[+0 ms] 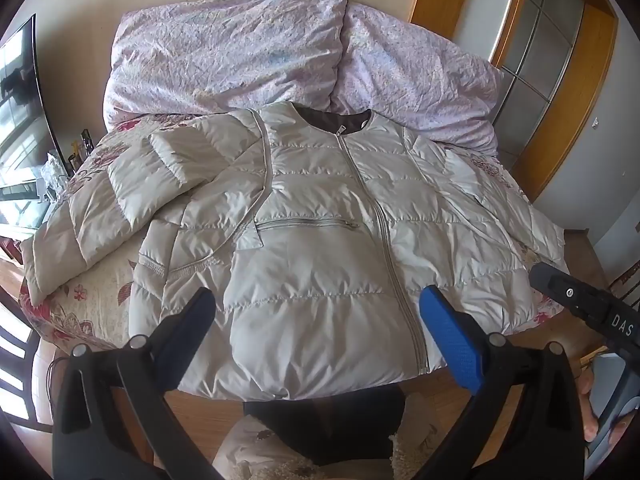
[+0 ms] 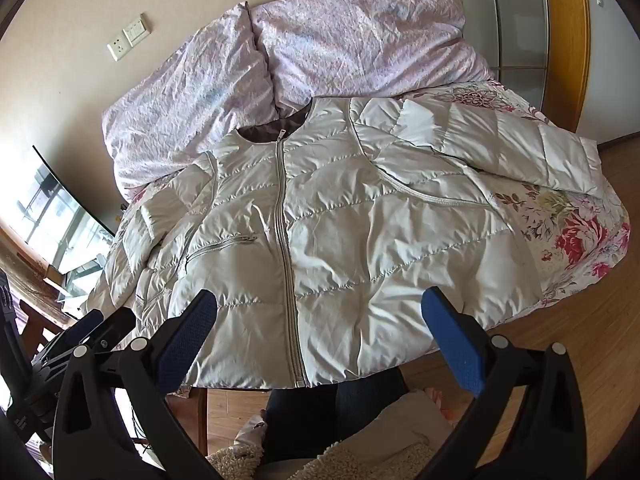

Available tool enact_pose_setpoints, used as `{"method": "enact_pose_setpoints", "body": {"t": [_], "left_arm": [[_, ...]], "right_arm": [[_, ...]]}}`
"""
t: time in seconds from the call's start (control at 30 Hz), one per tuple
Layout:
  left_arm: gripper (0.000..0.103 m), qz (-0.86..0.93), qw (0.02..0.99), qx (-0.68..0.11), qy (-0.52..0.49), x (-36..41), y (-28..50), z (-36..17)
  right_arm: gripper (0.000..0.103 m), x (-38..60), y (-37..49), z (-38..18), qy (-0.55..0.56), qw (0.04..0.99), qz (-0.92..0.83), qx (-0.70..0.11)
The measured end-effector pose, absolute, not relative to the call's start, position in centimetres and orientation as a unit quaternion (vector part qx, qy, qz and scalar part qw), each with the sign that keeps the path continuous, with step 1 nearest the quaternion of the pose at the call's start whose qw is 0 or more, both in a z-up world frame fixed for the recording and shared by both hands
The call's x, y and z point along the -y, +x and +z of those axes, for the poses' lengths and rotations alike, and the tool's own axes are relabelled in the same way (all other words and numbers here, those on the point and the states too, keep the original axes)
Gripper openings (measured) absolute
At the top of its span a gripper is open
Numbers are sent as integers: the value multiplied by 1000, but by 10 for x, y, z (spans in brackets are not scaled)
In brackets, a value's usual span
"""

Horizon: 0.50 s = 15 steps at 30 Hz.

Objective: Fold large clothes

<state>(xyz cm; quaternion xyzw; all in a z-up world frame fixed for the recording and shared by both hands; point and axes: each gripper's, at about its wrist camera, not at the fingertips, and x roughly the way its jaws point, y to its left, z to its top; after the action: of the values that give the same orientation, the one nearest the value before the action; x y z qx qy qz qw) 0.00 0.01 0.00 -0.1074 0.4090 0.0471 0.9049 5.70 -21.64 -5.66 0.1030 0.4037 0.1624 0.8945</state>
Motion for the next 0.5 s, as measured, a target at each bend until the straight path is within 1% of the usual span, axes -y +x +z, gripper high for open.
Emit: {"method": "enact_pose_setpoints", "body": {"t": [0.5], "left_arm": [[101, 48, 905, -409, -105, 0, 0, 0]], "right_arm": [[102, 217, 57, -58, 103, 894, 162, -404]]}}
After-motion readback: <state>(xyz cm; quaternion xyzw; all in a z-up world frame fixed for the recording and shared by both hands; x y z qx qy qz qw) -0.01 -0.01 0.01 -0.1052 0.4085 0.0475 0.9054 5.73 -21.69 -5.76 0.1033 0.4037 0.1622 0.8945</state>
